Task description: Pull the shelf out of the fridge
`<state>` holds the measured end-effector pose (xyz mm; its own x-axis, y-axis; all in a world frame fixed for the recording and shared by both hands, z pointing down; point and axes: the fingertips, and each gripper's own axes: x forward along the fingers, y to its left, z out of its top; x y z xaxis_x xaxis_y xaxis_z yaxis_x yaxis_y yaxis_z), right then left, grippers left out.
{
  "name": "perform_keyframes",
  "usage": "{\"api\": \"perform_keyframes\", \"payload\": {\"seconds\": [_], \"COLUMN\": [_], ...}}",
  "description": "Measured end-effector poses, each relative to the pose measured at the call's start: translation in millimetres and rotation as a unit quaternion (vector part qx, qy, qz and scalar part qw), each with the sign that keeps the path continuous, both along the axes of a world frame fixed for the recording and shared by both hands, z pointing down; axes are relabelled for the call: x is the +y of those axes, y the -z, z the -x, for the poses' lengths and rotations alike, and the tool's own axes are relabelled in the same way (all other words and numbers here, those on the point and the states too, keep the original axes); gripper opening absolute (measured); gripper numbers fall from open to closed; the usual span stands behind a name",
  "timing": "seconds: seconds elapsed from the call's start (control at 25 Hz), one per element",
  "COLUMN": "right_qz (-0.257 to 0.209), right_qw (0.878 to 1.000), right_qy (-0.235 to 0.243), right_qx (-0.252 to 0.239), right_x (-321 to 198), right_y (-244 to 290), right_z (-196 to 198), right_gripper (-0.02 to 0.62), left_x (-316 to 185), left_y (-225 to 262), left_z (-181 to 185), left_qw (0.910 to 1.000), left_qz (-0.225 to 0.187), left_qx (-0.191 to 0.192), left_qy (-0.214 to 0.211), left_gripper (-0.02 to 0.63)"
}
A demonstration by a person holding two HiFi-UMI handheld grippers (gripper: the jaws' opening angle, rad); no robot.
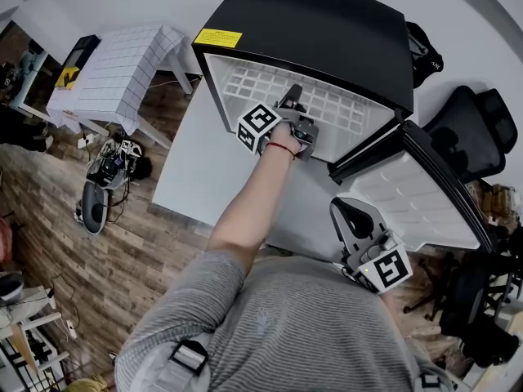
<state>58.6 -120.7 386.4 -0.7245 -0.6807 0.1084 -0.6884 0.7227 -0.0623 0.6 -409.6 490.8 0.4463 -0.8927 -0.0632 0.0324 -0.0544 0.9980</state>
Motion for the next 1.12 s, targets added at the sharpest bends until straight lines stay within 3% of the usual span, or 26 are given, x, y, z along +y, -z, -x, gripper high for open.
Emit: {"api": "perform_keyframes", "payload": {"seconds": [1.12], "right_qz": [0.0], "right_qw": [1.0], "right_qy": [-0.002], "right_qx": [-0.001], "right_x": [-0.8], "right_y": [1.8], "right_z": [3.7], "right_gripper": [0.017], "left_x": [5.2], "left_y": [0.8], "left_z": [1.6], "left_qw": [0.9999], "left_qz": [0.006], "left_qx": [0.011], "left_qy": [-0.002], "left_gripper": [0.035]}}
